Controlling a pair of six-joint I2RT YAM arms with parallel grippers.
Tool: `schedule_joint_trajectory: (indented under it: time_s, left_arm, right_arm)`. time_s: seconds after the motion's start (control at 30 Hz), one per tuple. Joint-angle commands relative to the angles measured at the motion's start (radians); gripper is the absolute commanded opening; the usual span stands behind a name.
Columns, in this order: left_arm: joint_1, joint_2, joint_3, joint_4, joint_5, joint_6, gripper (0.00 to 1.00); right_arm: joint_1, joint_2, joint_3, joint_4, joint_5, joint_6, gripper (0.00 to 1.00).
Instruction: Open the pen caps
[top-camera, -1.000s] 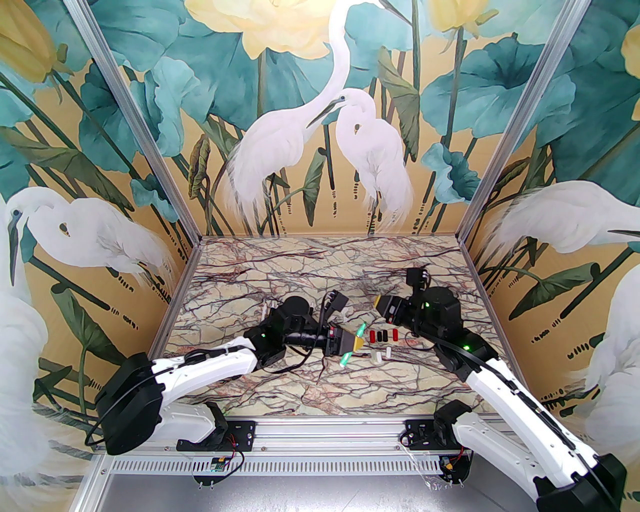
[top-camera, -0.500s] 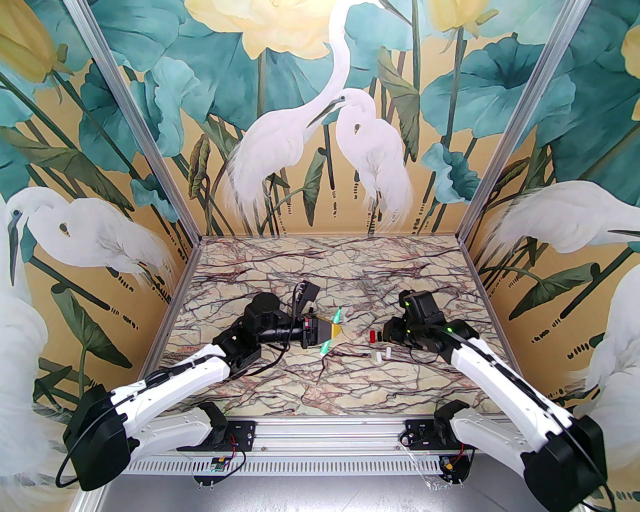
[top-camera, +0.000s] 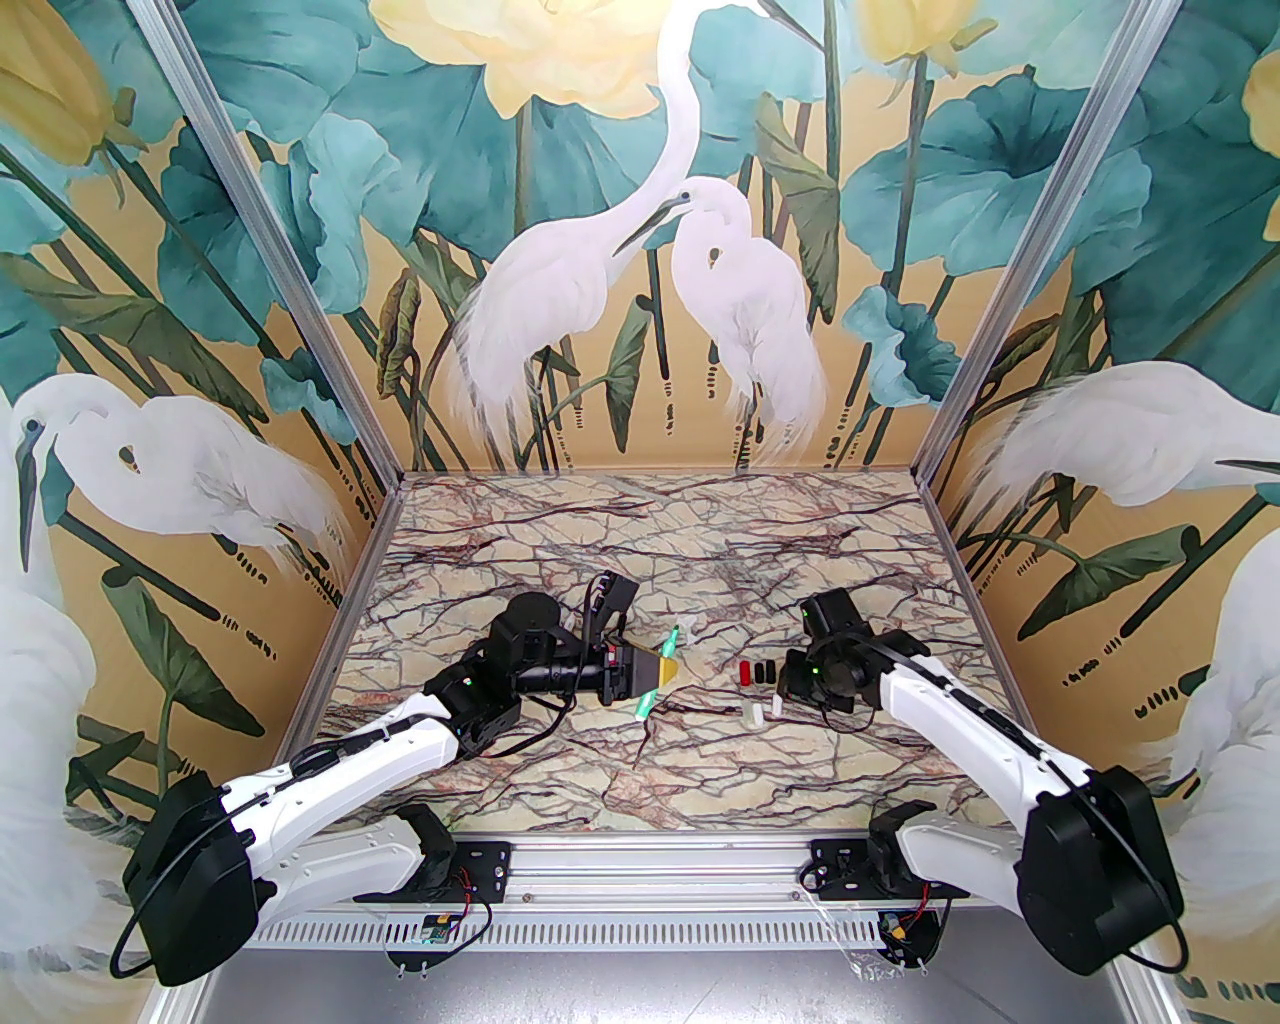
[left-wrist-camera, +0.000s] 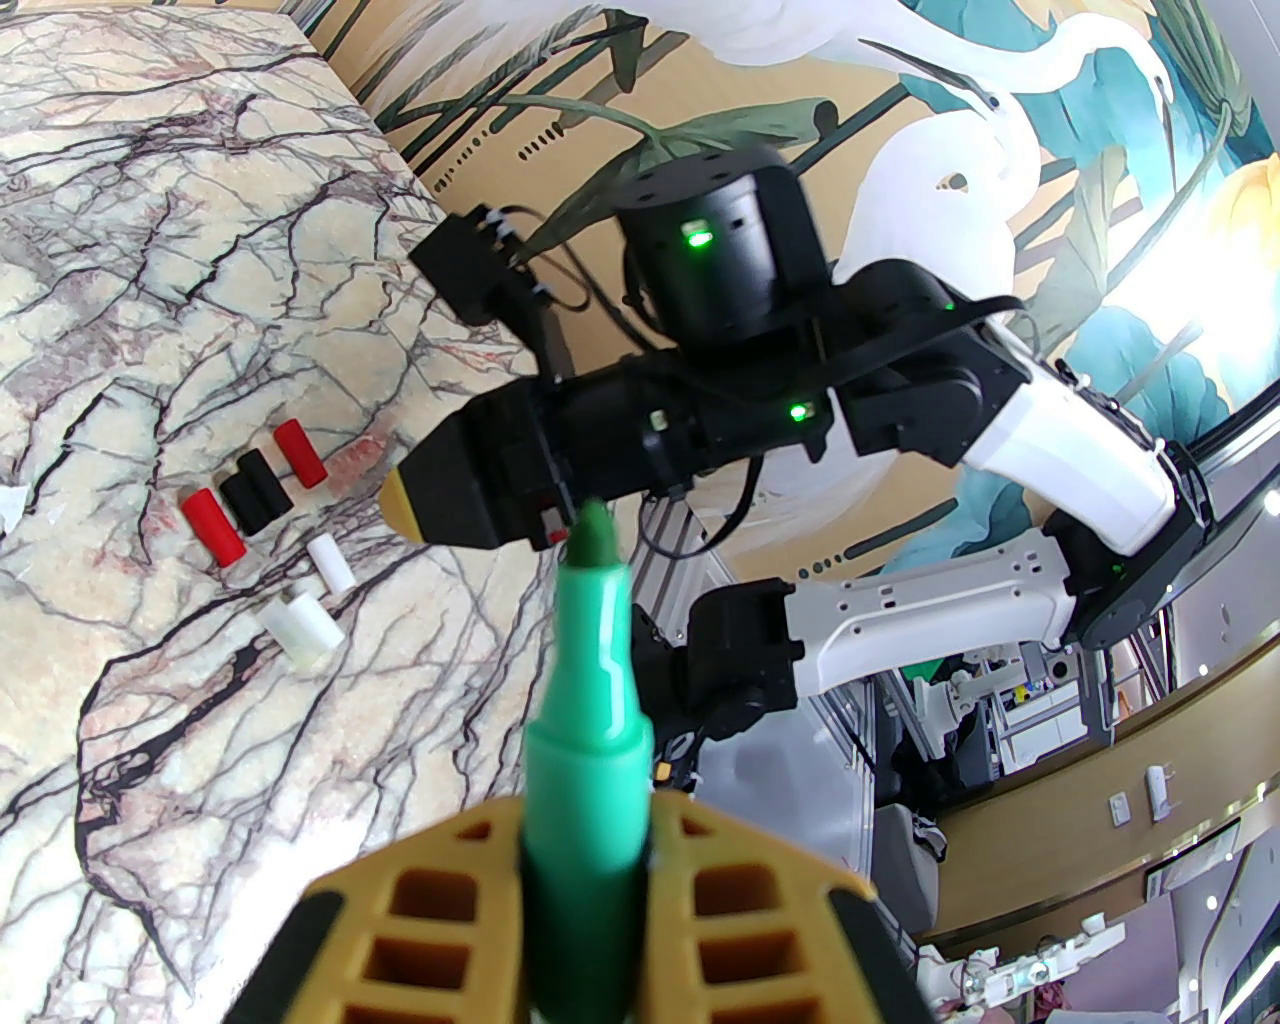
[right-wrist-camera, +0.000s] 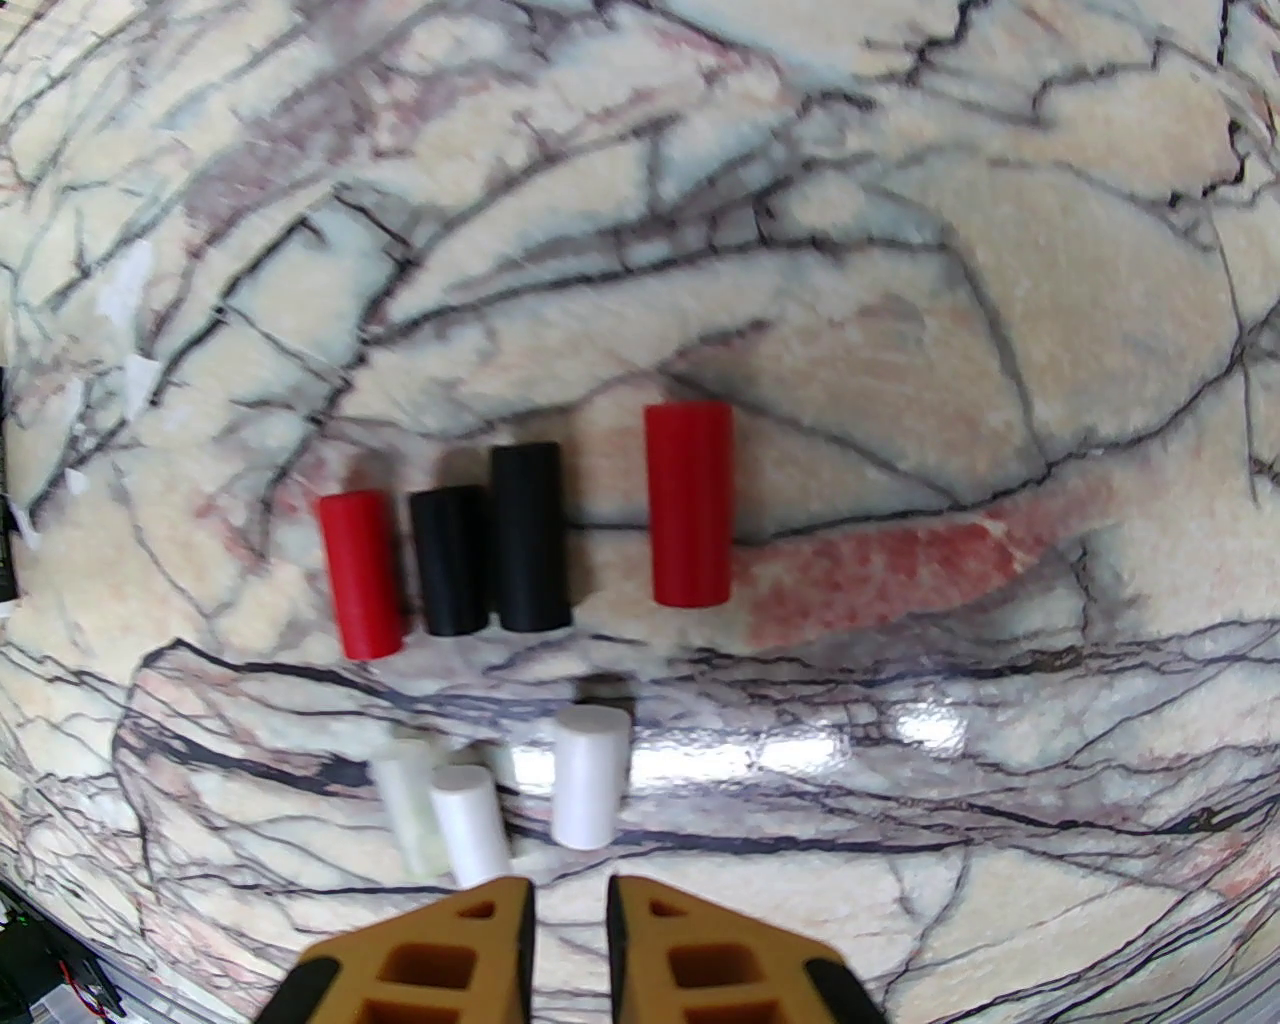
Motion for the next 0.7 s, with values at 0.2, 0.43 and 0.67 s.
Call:
schedule_joint_trajectory:
  time_s: [0.2,0.43,0.67]
  left_arm:
    - [0.008,0.021,-0.007,0.006,-0.001,0.013,0.08]
    - [0.007,0.032,-0.004,0.007,0.002,0.012,0.08]
    - [0.007,0.054,0.011,0.011,0.014,0.014,0.08]
  right_arm:
    - [-0.017,0.065,-0.032,0.053,0.03,-0.032,0.21]
    - [-0.028,0.105,-0.028,0.073,0.031,-0.047,0.21]
    - [-0.038,0.148,-0.023,0.096,0.023,-0.053,0.21]
